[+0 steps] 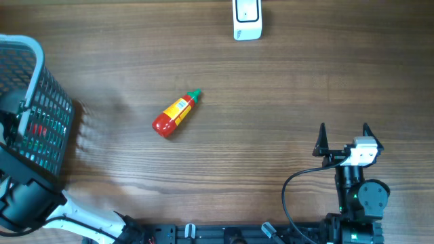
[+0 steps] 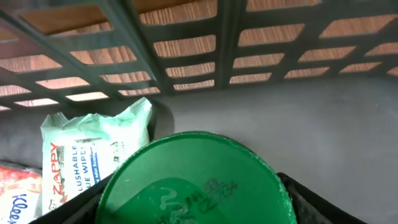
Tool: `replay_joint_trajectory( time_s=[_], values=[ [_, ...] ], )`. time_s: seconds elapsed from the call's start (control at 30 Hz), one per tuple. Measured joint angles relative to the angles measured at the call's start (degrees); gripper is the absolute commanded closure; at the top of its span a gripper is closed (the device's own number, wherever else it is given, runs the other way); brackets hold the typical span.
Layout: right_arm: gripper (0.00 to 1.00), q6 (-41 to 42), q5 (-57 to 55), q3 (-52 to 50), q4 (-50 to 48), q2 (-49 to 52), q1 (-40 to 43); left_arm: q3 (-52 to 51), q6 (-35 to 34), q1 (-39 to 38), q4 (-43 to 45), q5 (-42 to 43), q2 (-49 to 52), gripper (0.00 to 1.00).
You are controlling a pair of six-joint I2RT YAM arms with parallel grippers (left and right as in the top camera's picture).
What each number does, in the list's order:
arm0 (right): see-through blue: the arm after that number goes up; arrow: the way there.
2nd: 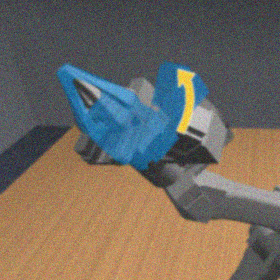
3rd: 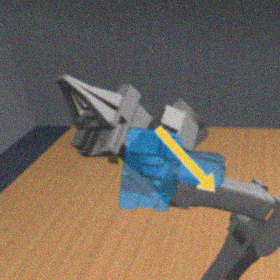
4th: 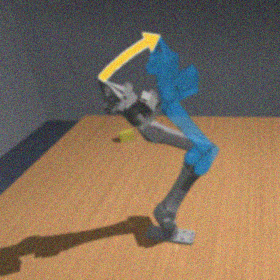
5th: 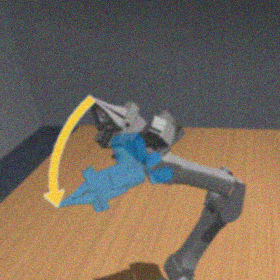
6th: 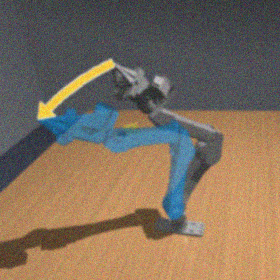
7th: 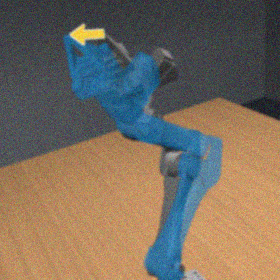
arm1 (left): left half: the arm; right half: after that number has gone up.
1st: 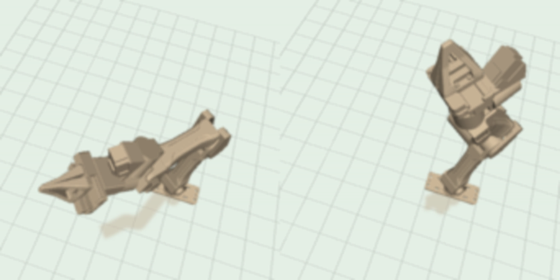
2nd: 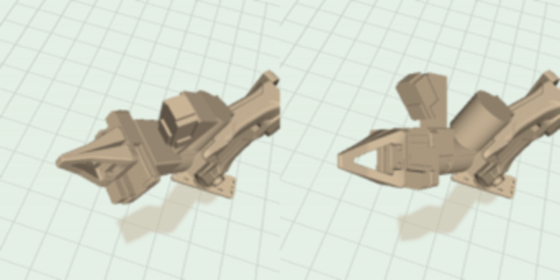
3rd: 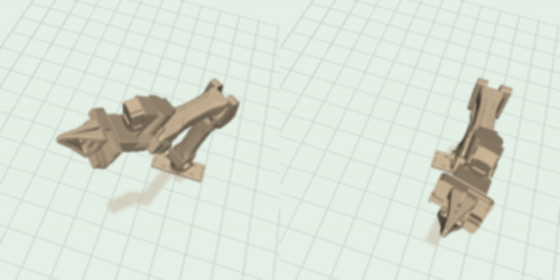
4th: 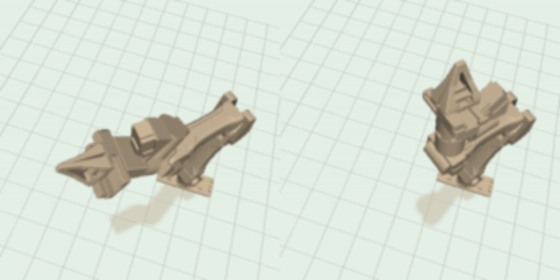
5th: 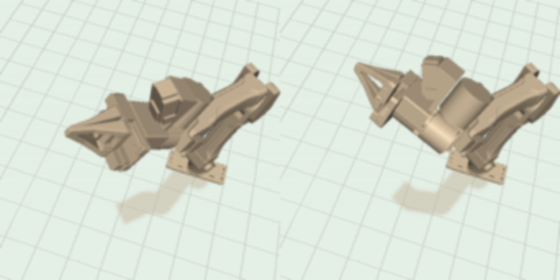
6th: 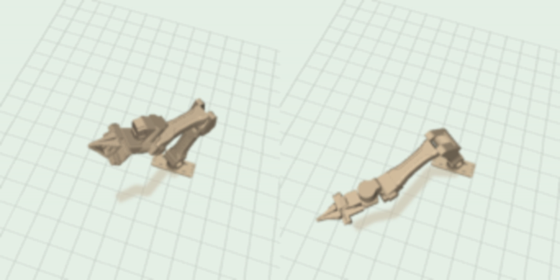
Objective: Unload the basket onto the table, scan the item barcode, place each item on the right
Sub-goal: 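Reach the left gripper into the basket toward the green-lidded jar, then grasp the green-lidded jar and lift it out of the basket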
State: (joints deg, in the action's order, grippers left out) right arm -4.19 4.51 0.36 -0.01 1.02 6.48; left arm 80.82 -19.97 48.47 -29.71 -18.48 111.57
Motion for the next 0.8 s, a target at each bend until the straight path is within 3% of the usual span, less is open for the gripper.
replay_joint_trajectory(
  time_s=[0.23, 0.5, 0.63, 0.8],
  values=[
    [0.0, 0.0, 0.0, 0.0, 0.0, 0.0, 0.0, 0.0, -0.02, 0.02, 0.46, 0.35, 0.0, 0.63],
    [0.0, 0.0, 0.0, 0.0, 0.0, 0.0, 0.0, -0.33, -0.02, -0.04, -0.26, -0.15, -1.07, 0.69],
    [0.01, 0.0, 0.0, 0.0, 0.0, 0.0, 0.0, -0.81, -0.02, -1.36, -1.4, -0.52, -13.09, 0.74],
    [0.0, 0.0, 0.0, 0.0, 0.0, 0.0, 0.0, -0.79, -0.02, -3.89, -3.23, -1.09, -37.9, 0.72]
  ],
)
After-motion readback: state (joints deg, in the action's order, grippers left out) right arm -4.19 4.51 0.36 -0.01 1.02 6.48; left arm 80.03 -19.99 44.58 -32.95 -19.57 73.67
